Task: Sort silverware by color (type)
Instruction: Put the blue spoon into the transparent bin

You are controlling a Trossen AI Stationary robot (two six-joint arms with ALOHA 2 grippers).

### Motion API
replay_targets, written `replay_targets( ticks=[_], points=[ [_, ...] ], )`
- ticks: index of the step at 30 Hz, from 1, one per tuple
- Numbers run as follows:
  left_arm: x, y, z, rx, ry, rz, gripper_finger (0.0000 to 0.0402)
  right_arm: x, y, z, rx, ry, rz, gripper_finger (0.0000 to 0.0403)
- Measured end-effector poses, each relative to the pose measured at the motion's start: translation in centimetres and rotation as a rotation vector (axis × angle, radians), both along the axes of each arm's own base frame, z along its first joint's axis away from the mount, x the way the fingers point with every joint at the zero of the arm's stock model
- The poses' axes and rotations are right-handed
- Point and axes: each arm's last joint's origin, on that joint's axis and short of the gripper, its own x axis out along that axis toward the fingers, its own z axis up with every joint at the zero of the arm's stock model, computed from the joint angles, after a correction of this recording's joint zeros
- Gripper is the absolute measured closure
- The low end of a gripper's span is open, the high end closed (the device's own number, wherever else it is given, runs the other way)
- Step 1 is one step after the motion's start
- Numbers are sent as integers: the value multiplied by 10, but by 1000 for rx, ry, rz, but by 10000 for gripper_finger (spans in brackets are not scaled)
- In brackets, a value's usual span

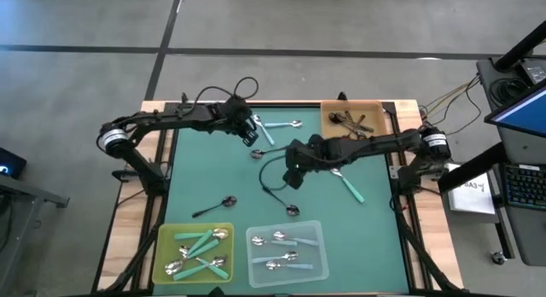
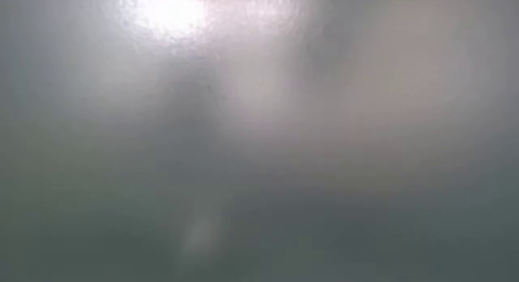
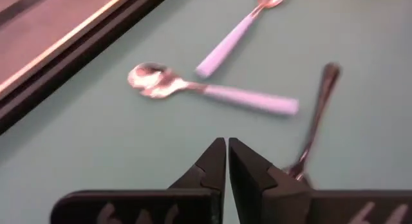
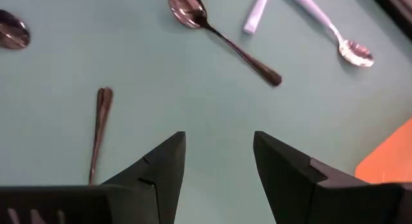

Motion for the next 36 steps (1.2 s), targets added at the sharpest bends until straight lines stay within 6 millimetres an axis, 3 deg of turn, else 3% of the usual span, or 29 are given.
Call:
replay_targets(
  ticks=[6,16,28,32,36],
  points=[
    [13,5,-7,-15,7,-120,361,-2,-15,-2,59,28,49,227],
    [40,10,-10,32,216,-523,287,-17,-19,-7,37,238,236,227],
    [92,22,-27,14,465,-773,281,-32,-31,-10,-32,406,200,227],
    [102,26,-38,-26,515,-807,281,-32,-31,-10,-32,412,202,227],
    [109,29,-32,-2,516,-822,281,-32,-31,-10,-36,417,216,227]
  ],
)
